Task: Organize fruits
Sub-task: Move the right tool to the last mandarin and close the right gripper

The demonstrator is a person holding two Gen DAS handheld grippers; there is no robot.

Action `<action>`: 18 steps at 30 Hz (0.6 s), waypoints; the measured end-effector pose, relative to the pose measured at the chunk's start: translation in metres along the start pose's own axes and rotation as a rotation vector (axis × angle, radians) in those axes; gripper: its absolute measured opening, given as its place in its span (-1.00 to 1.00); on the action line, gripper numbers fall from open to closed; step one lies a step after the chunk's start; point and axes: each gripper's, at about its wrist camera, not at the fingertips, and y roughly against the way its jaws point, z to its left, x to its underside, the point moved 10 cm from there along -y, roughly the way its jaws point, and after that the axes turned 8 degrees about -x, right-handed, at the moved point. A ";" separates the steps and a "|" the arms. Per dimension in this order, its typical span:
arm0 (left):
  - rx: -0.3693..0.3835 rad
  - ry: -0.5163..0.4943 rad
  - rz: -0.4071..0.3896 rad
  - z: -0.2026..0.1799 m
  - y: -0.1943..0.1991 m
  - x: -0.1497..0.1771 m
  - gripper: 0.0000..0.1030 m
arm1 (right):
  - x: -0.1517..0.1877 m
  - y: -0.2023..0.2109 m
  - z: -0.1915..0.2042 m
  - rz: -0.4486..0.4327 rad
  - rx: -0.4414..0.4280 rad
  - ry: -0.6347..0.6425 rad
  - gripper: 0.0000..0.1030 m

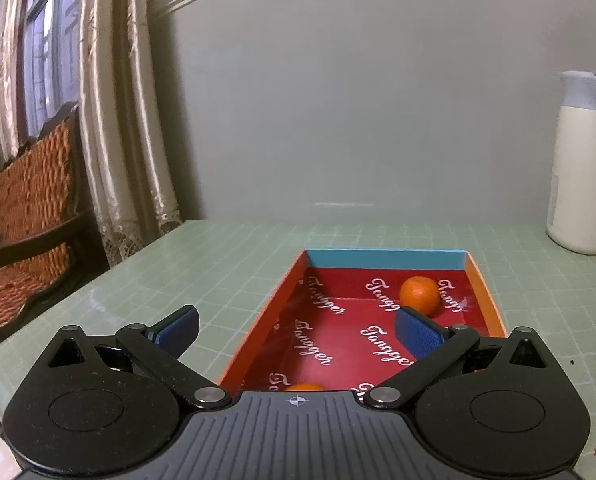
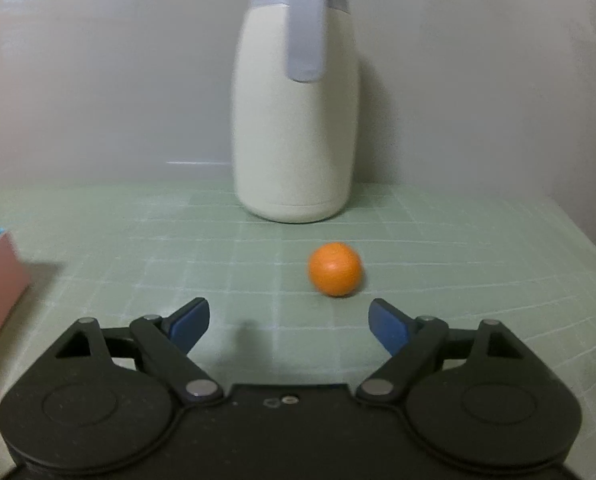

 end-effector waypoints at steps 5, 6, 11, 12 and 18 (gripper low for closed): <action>-0.071 0.049 -0.023 0.019 0.003 -0.003 1.00 | -0.008 -0.018 -0.020 0.013 0.024 -0.037 0.51; -0.084 0.055 -0.023 0.023 0.003 -0.003 1.00 | -0.009 -0.022 -0.024 0.017 0.026 -0.045 0.49; -0.135 0.077 -0.007 0.038 -0.004 0.000 1.00 | -0.014 -0.036 -0.031 0.031 0.022 -0.068 0.36; -0.140 0.078 -0.004 0.040 -0.006 0.001 1.00 | -0.014 -0.039 -0.032 0.035 0.023 -0.064 0.34; -0.154 0.079 0.012 0.048 -0.011 0.004 1.00 | -0.011 -0.050 -0.033 0.062 0.015 -0.071 0.08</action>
